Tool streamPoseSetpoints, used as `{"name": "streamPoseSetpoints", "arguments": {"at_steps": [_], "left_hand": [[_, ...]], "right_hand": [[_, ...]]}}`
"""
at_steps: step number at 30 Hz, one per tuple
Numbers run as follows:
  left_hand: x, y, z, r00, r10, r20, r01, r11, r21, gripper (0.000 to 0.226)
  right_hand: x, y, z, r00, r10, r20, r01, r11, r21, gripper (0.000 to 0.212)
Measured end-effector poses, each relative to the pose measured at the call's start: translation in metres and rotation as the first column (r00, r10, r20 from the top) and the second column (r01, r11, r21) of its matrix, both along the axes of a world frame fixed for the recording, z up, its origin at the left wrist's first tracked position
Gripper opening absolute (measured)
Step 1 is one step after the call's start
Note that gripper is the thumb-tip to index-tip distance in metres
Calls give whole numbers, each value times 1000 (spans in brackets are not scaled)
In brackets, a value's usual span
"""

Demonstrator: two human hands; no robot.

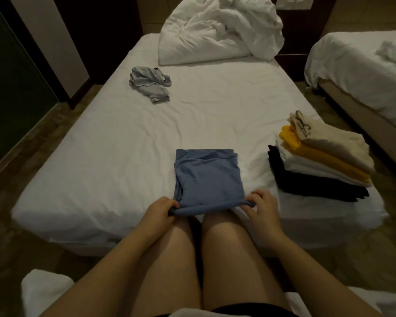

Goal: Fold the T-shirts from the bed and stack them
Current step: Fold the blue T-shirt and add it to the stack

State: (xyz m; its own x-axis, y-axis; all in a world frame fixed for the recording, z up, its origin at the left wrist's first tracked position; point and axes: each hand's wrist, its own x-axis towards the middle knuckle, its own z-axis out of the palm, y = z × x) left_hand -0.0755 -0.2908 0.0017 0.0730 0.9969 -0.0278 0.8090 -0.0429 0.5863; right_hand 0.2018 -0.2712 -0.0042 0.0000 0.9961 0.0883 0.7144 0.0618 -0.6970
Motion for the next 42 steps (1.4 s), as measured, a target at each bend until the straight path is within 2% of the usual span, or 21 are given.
{"name": "streamPoseSetpoints", "arguments": {"at_steps": [3,5,8,11,13,17,20,23,25,29,32,35,38,42], "left_hand": [[6,23,9,989,124,83,-131,987,88,17],[11,47,16,934,264,241,-297,949,109,16],[23,90,26,769,392,505,-438,899,-31,12],[38,132,23,642,481,597,-487,858,-167,13],[45,161,14,645,523,557,-532,831,-164,10],[45,204,-15,763,520,384,-549,835,-40,20],[37,224,-37,819,484,309,-512,859,11,18],[29,235,-55,830,486,274,-511,859,23,22],[28,238,-61,820,505,268,-529,848,22,25],[25,234,-61,780,558,282,-580,814,-6,32],[20,215,-57,753,622,212,-627,777,-55,45],[25,185,-48,754,631,184,-612,776,-153,55],[35,155,-44,743,635,213,-608,773,-183,48],[24,143,-49,720,665,199,-662,744,-90,30]], "right_hand": [[-8,25,7,998,3,-68,-2,1000,18,5],[-14,46,14,976,-34,-216,35,999,2,4],[-24,85,23,932,-91,-351,106,994,23,4],[-35,133,24,907,-171,-386,198,980,31,4],[-40,163,16,900,-216,-378,232,973,-2,4],[-42,212,-12,934,-219,-283,206,976,-73,2],[-41,236,-37,972,-184,-146,167,978,-123,16],[-42,245,-58,982,-185,25,186,971,-148,22],[-43,246,-64,977,-202,64,210,968,-140,23],[-41,245,-61,965,-261,5,258,950,-174,39],[-37,230,-54,944,-319,-84,299,935,-190,56],[-42,202,-50,953,-300,-52,279,929,-242,69],[-48,184,-46,966,-256,-26,234,917,-323,67],[-44,182,-43,983,-186,-11,170,919,-357,54]]}}
